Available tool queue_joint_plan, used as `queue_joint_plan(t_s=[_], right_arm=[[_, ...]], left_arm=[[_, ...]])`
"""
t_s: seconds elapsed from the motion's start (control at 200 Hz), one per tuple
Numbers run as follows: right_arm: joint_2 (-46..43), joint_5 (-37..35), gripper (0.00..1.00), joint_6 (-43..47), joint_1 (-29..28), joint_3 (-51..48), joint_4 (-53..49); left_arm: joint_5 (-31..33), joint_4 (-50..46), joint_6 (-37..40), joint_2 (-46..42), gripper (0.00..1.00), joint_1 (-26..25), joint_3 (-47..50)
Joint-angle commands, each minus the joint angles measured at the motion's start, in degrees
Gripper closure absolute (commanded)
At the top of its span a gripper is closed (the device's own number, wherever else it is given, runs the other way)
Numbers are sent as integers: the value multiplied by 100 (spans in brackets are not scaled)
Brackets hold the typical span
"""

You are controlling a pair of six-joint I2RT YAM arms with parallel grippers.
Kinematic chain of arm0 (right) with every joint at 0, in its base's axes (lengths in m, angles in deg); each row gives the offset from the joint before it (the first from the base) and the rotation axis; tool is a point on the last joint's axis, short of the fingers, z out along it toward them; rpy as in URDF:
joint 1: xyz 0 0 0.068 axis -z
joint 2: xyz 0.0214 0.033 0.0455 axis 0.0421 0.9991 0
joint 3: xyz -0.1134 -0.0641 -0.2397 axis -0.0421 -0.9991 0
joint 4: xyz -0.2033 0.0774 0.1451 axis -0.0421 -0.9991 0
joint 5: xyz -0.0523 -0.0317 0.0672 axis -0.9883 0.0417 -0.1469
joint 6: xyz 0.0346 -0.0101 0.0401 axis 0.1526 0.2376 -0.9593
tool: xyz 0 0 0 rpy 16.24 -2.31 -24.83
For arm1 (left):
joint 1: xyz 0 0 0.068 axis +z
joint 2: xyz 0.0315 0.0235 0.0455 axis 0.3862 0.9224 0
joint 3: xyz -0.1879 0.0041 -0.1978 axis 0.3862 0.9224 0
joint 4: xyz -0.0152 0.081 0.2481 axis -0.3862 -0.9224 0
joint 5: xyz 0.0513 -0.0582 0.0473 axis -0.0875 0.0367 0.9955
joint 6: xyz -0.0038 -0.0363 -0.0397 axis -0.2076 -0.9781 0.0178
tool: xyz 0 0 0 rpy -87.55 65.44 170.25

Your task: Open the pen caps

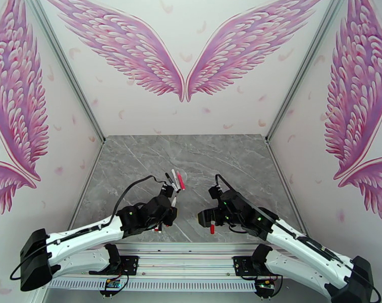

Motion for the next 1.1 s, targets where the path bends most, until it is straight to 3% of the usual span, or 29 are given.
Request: queue_joint_plan(t_s=[0.0,0.24,0.6,1.094], right_arm=[[-93,383,1,148,-14,-21,356],[-199,327,1,109,-10,-123,410],[-79,208,1,59,-18,-212,357],[124,128,1,-68,-13,-238,502]], left_arm=[[857,-451,-654,441,88,-103,-357],[1034,-570,-1274,1367,89,-143,-653],[1118,-1008,-1141,2539,89,-134,-1144],[1182,-1426,-1408,2960,88,-138,-1183]])
